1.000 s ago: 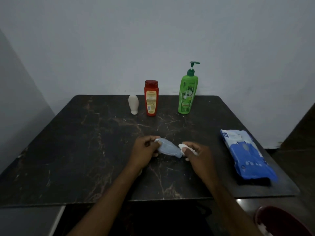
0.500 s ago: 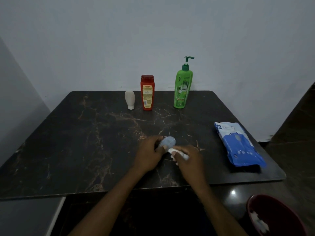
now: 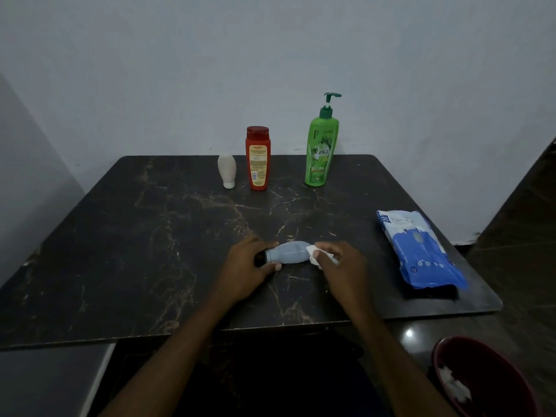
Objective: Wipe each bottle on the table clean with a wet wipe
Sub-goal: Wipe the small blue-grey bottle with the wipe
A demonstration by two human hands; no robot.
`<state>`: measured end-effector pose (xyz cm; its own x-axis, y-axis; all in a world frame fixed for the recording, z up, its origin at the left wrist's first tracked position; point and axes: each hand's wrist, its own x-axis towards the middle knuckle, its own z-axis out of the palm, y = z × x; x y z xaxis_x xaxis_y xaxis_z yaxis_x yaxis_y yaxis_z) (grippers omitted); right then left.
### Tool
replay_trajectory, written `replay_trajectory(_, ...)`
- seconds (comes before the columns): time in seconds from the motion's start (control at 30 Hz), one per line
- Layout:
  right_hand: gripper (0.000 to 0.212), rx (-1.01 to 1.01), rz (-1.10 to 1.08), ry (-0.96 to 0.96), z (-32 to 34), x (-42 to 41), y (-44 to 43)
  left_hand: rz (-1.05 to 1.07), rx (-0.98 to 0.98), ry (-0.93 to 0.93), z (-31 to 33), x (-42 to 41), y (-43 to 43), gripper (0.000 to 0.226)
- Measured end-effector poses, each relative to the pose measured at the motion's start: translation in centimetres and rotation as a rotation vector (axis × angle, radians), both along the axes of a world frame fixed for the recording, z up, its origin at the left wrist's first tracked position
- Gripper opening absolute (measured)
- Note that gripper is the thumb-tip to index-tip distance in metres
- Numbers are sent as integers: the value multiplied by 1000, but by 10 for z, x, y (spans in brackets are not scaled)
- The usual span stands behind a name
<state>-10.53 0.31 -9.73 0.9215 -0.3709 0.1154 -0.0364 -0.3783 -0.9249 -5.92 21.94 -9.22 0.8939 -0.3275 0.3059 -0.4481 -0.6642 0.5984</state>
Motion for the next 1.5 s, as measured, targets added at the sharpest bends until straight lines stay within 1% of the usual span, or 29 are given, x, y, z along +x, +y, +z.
replay_trajectory(0.1, 16, -45, -42, -68, -6, 4, 6, 23, -17, -13, -1, 0, 1, 46)
replay_trajectory(0.2, 17, -187, -57, -104, -6, 5, 12, 20, -31, -12, -2, 0, 1, 40)
replay_trajectory(0.33, 13, -350, 17, -157, -5, 2, 32, -2, -78, -12, -3, 1, 2, 38)
replay_trajectory(0.43, 18, -466, 112, -225, -11, 0, 59, -23, -83, -27, -4, 1, 3, 36)
replay_trajectory(0.53, 19, -465, 159, -231, -12, -1, 63, -39, -76, -27, -5, 1, 4, 35)
replay_trajectory(0.57, 20, -427, 145, -210, -10, -1, 57, -40, -72, -21, -6, 3, 4, 35)
replay_trajectory(0.63, 21, -306, 89, -115, -2, 2, 41, -38, -63, -3, -6, 4, 5, 34)
replay_trajectory(0.73, 15, -262, -58, 39, 3, 14, 16, -65, -50, -9, -6, 4, 4, 32)
replay_trajectory(0.8, 22, -220, -88, 77, 3, 17, 14, -73, -37, -4, -5, 3, 4, 31)
replay_trajectory(0.87, 15, -254, -43, 11, 6, 10, 25, -59, -17, 10, -5, 3, 3, 31)
replay_trajectory(0.93, 9, -288, 58, -123, 4, 1, 39, -52, -21, 13, -7, 3, 3, 28)
replay_trajectory(1.03, 15, -350, 214, -215, -5, -6, 53, -51, -31, 9, -8, 2, 3, 28)
replay_trajectory(1.13, 13, -365, 189, -222, -8, -4, 46, -54, -35, 11, -8, 1, 3, 27)
replay_trajectory(1.27, 11, -307, 46, -120, -4, 6, 21, -53, -19, 21, -9, 3, 5, 28)
replay_trajectory(1.37, 10, -289, -27, -119, 0, 8, 20, -50, -3, 17, -10, 3, 4, 29)
replay_trajectory(1.43, 11, -298, 1, -168, -1, 2, 34, -43, 1, 21, -9, 2, 3, 27)
replay_trajectory(1.5, 12, -328, 75, -209, -4, -4, 52, -61, -21, 10, -9, 1, 3, 25)
